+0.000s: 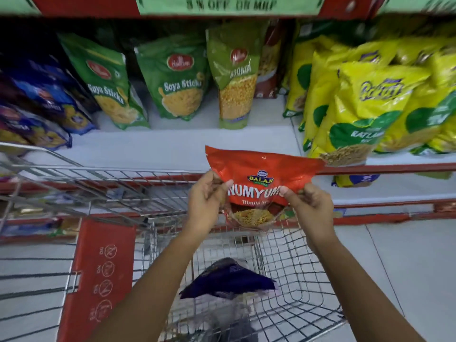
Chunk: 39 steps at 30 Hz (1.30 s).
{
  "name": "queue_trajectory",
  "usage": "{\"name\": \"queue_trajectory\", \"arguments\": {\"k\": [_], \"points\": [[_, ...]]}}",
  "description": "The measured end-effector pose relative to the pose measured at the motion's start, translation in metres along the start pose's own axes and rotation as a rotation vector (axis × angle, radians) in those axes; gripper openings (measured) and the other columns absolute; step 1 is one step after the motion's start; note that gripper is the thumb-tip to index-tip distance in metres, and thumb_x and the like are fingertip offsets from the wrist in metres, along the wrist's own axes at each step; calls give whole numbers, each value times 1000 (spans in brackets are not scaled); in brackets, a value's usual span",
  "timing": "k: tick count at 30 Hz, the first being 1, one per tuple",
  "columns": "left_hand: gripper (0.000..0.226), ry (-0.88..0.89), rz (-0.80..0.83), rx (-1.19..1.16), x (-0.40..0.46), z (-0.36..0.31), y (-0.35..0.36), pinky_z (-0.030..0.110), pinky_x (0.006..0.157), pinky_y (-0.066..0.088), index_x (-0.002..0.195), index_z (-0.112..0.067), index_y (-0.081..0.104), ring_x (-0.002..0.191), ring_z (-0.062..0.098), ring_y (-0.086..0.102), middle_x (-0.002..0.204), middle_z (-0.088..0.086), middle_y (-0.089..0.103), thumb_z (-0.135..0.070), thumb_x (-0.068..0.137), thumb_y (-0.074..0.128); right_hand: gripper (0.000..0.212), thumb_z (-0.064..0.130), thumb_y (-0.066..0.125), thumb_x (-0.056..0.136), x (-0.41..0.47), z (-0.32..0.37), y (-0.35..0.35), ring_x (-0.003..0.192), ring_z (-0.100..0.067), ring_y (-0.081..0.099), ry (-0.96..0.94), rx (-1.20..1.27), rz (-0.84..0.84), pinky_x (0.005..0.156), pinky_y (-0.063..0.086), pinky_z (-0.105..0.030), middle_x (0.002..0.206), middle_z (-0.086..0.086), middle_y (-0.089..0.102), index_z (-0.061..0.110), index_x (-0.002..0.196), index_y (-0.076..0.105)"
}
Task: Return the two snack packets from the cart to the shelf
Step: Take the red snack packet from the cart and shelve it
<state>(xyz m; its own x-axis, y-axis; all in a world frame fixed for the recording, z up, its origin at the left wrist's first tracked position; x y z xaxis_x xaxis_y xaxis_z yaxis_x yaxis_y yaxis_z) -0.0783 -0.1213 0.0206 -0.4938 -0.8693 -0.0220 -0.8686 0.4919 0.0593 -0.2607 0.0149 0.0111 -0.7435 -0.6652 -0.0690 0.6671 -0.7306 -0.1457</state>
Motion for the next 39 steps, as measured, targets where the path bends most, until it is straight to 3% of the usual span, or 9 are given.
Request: {"name": "queue_trajectory", "arguments": {"k": [3,8,12,16,21,25,30,35,39], "points": [[5,159,-33,10,-2,-74,-2,14,64,53,86,2,60,73,3,65,77,-5,69,-3,84,61,13,12,73,78,-2,77,-7,70,-22,58,-143,53,-13,73,52,-47,78,-18,68,2,78,66],[26,353,-14,-22,6,-185,1,25,67,52,67,-23,58,67,3,58,63,-12,66,-4,84,63,7,11,73,78,2,196,-15,74,-10,65,-384,85,-13,76,55,-34,75,7,75,14,83,73],[26,535,-44,-15,21,-273,3,16,61,50,67,-24,59,64,-1,59,62,-14,68,-3,83,63,6,7,73,76,15,283,-19,78,-19,63,-539,170,-6,80,52,-40,78,-5,74,11,80,73],[19,661,-104,8,43,-349,4,39,67,48,70,-28,56,69,12,55,67,-5,59,-18,81,67,12,4,72,76,31,363,-24,78,-20,58,-685,237,20,77,48,-40,82,-17,67,-6,81,67],[19,743,-178,58,91,-423,11,51,67,50,65,-27,51,68,22,55,72,18,61,-24,80,63,11,3,72,76,78,442,-25,65,-7,67,-766,273,32,62,54,-21,65,9,75,14,75,72],[19,729,-282,69,139,-439,17,45,58,42,66,-23,51,61,21,51,68,8,61,-21,81,63,10,7,75,75,135,460,-16,66,-8,67,-755,285,-7,62,53,-21,67,7,75,17,72,73],[31,673,-312,48,195,-422,29,42,65,46,60,-29,50,60,16,48,59,0,53,-14,83,64,11,4,73,75,200,448,-6,57,5,61,-716,309,-74,58,50,-12,61,14,72,13,82,73],[29,623,-317,19,237,-400,38,42,70,48,61,-29,51,67,20,52,67,5,59,-13,81,64,15,5,73,76,236,436,-3,52,11,60,-686,280,-110,56,49,-8,73,5,67,4,91,70],[26,610,-380,-10,238,-394,47,34,70,44,71,-30,50,73,18,55,75,3,60,-12,87,60,15,9,69,81,250,426,-1,67,1,65,-665,332,-81,59,49,-5,82,2,68,9,96,66]]}}
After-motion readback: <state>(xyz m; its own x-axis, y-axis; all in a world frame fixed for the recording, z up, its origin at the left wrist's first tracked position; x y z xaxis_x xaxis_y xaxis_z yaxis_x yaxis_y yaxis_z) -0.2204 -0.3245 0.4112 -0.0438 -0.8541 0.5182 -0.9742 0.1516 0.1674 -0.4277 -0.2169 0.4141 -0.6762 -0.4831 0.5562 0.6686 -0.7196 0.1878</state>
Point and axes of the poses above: each hand's wrist, its own x-axis towards the middle knuckle, its own y-axis out of the palm, z = x × y, the point moved 8 cm from there along x, towards the middle knuckle
